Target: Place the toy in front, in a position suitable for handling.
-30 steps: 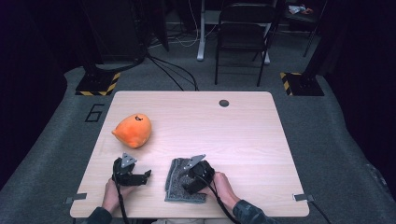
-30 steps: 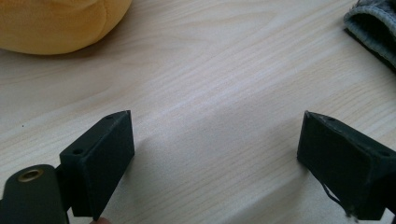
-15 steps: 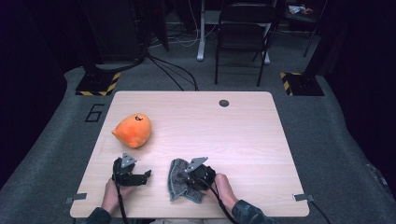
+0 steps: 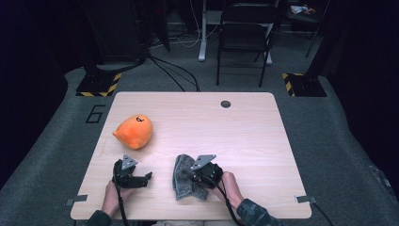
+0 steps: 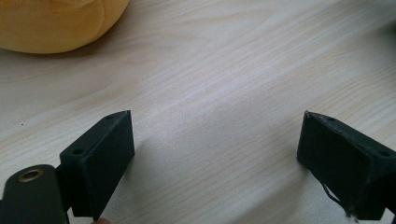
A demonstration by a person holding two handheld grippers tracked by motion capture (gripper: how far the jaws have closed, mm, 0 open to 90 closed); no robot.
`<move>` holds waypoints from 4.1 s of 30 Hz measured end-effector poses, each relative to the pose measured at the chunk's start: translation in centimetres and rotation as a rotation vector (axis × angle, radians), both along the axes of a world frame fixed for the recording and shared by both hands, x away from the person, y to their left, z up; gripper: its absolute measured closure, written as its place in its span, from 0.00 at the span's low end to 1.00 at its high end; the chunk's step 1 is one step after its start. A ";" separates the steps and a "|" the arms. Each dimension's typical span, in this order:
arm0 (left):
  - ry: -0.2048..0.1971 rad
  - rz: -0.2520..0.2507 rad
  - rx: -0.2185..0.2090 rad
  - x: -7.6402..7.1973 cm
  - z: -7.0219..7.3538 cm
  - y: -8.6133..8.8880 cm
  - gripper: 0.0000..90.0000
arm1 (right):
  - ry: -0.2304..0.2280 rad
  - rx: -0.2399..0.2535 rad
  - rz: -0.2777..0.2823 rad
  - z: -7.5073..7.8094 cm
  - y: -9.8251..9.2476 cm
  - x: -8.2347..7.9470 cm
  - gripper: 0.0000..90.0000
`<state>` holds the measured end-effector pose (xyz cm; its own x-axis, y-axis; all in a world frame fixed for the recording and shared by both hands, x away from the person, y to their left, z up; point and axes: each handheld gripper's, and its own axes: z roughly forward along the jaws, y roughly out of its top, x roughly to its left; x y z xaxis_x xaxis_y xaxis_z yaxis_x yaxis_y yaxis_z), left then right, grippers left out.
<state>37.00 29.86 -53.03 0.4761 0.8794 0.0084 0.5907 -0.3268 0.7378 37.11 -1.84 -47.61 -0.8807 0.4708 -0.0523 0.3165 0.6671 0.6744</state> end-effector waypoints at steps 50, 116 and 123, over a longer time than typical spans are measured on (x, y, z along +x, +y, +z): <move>-0.006 0.011 -0.002 0.3 0.0 -0.2 0.12 | 0.013 0.065 -0.667 1.4 -18.6 6.0 0.82; -0.134 0.169 -0.044 4.5 7.6 3.5 0.11 | 0.088 0.133 -0.723 1.0 -22.5 2.9 0.06; -0.156 0.217 -0.052 7.7 8.4 3.2 0.11 | 0.091 0.141 -0.728 1.2 -22.8 3.1 0.06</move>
<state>44.70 33.10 -44.61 0.2730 0.9618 0.0193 0.5210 -0.1647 0.8375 40.25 -24.67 -46.36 -0.3416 0.9334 0.1096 0.7037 0.1768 0.6881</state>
